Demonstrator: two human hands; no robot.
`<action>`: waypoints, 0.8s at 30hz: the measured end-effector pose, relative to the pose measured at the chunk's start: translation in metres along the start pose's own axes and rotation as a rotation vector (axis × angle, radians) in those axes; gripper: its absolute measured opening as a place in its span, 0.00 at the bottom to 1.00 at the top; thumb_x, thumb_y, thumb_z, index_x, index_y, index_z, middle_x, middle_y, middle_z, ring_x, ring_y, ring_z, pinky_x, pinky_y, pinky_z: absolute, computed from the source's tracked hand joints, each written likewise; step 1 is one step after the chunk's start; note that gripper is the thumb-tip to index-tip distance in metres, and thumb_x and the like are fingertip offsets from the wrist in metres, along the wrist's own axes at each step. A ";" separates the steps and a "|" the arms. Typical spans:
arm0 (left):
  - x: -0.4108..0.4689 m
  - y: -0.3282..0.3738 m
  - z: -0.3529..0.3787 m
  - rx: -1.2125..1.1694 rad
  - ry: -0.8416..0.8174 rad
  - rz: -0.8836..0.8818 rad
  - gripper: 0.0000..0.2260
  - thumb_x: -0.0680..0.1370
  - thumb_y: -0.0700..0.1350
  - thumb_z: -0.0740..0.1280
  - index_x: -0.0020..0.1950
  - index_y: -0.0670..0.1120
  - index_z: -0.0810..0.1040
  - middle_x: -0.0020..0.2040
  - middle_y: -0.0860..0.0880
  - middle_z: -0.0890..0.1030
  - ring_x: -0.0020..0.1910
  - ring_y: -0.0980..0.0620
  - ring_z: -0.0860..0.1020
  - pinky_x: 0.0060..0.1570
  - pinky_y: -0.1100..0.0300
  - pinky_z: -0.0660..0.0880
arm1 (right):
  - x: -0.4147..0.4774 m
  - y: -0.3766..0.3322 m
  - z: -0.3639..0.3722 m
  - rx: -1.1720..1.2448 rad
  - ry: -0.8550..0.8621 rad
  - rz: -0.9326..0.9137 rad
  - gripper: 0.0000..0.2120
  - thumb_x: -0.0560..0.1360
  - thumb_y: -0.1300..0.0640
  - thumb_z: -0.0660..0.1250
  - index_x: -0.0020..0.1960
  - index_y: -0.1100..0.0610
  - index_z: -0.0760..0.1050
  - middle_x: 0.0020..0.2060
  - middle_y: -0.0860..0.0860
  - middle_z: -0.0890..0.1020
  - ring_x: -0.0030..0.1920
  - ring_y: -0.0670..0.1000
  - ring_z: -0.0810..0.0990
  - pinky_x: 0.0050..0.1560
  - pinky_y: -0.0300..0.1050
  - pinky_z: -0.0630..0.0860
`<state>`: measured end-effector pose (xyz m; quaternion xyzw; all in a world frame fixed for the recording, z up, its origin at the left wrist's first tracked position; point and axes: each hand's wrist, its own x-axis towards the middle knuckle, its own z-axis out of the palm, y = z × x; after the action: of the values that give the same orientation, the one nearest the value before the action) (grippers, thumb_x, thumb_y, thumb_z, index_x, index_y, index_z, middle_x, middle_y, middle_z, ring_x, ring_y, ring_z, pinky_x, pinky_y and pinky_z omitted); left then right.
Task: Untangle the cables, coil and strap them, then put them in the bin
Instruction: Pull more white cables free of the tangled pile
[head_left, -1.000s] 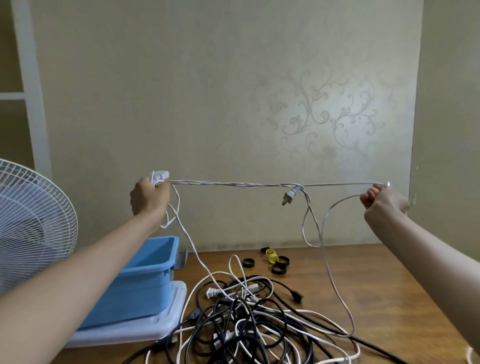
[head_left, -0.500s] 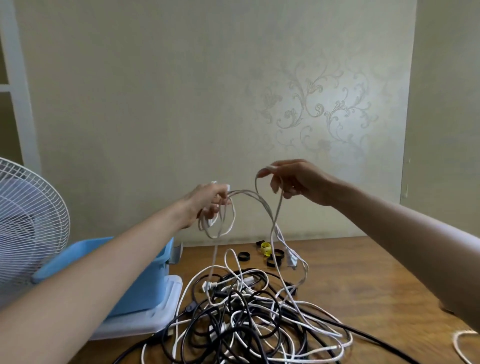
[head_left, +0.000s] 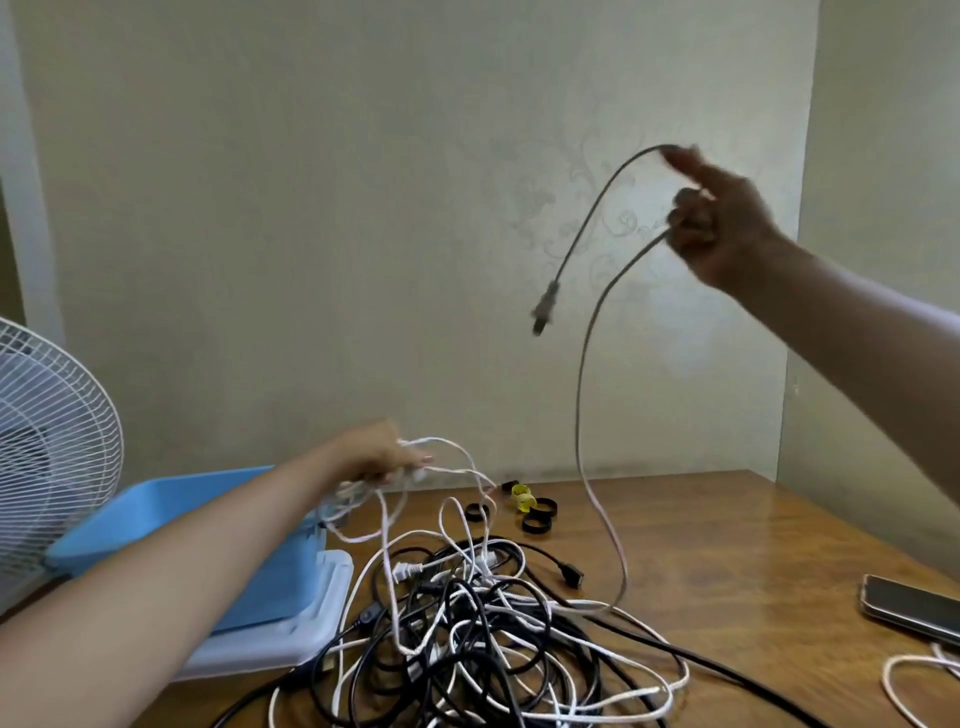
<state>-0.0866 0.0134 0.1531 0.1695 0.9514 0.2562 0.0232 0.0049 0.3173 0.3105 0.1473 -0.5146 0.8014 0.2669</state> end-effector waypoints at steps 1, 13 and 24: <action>0.002 -0.011 -0.003 -0.052 0.029 -0.053 0.22 0.78 0.50 0.66 0.25 0.46 0.73 0.14 0.54 0.66 0.12 0.60 0.61 0.18 0.69 0.59 | 0.002 -0.005 -0.010 0.000 0.030 -0.003 0.09 0.79 0.54 0.64 0.42 0.51 0.78 0.19 0.45 0.60 0.18 0.44 0.57 0.17 0.32 0.52; 0.000 0.044 -0.035 -1.207 -0.009 0.182 0.13 0.82 0.50 0.53 0.41 0.46 0.68 0.24 0.47 0.71 0.17 0.57 0.62 0.15 0.69 0.57 | -0.052 0.104 -0.001 -1.249 -0.410 0.140 0.14 0.76 0.54 0.69 0.58 0.59 0.78 0.50 0.59 0.83 0.36 0.50 0.79 0.33 0.37 0.77; -0.004 0.026 -0.053 -0.799 0.490 0.156 0.11 0.83 0.45 0.56 0.48 0.42 0.73 0.34 0.45 0.78 0.15 0.61 0.58 0.16 0.70 0.54 | -0.054 0.115 0.004 -0.513 -0.205 0.277 0.11 0.81 0.59 0.59 0.49 0.61 0.78 0.20 0.45 0.61 0.19 0.43 0.58 0.18 0.33 0.56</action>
<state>-0.0818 0.0072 0.2119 0.1529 0.7402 0.6355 -0.1579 -0.0181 0.2614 0.1984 0.0836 -0.7396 0.6550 0.1305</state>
